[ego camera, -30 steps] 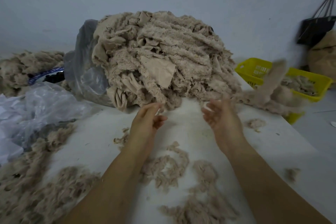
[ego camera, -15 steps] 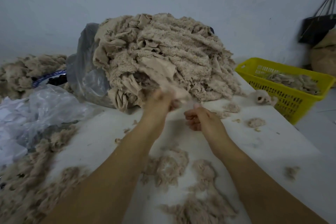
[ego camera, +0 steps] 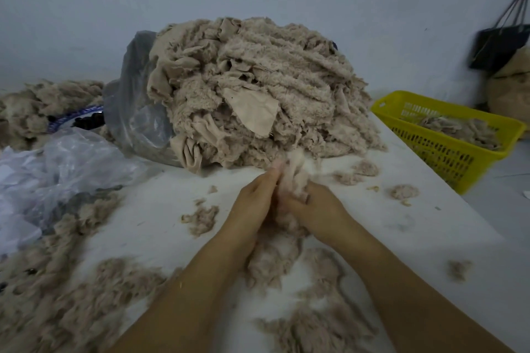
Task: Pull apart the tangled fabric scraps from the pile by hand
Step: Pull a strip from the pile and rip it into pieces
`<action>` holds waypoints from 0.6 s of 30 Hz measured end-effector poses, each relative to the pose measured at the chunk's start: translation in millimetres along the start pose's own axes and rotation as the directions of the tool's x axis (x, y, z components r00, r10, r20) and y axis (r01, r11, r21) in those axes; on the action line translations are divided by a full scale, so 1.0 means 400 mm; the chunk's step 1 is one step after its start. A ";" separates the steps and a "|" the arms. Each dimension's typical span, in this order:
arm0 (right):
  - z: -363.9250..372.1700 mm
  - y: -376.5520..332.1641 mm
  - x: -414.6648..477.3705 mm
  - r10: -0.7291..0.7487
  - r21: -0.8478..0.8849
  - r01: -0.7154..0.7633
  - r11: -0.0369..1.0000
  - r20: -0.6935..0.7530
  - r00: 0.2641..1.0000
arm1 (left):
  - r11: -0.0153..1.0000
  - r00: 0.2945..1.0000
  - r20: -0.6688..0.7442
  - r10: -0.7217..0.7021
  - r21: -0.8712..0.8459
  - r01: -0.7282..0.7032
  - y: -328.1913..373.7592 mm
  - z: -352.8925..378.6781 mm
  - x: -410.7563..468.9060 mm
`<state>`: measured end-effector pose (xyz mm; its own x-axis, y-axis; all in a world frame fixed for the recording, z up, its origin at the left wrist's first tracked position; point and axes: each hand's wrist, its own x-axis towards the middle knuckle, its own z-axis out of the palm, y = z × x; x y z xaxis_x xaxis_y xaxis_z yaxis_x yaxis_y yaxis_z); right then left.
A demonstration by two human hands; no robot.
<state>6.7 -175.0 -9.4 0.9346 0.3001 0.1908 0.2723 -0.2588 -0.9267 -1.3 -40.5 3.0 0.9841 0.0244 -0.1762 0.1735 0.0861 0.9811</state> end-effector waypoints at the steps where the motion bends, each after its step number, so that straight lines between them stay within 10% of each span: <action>1: 0.014 -0.003 -0.003 0.000 -0.054 0.005 0.999 0.079 0.997 | 0.995 0.999 0.023 -0.022 -0.100 0.024 0.001 -0.003 0.004; 12: -0.020 -0.008 0.008 0.171 0.056 -0.169 0.984 -0.032 0.985 | 0.603 0.999 0.024 0.042 -0.798 -0.007 0.016 -0.077 0.043; 18: -0.027 -0.005 0.021 0.236 0.520 -0.154 0.840 -0.094 0.967 | 0.928 0.993 -0.085 0.086 -0.355 -0.111 0.009 -0.031 0.019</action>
<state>16.4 -181.9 -2.4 0.9897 0.1431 -0.0035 -0.0344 0.2142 -0.9762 6.1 -27.7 4.2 0.9884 0.1163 -0.0977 0.0384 0.4310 0.9015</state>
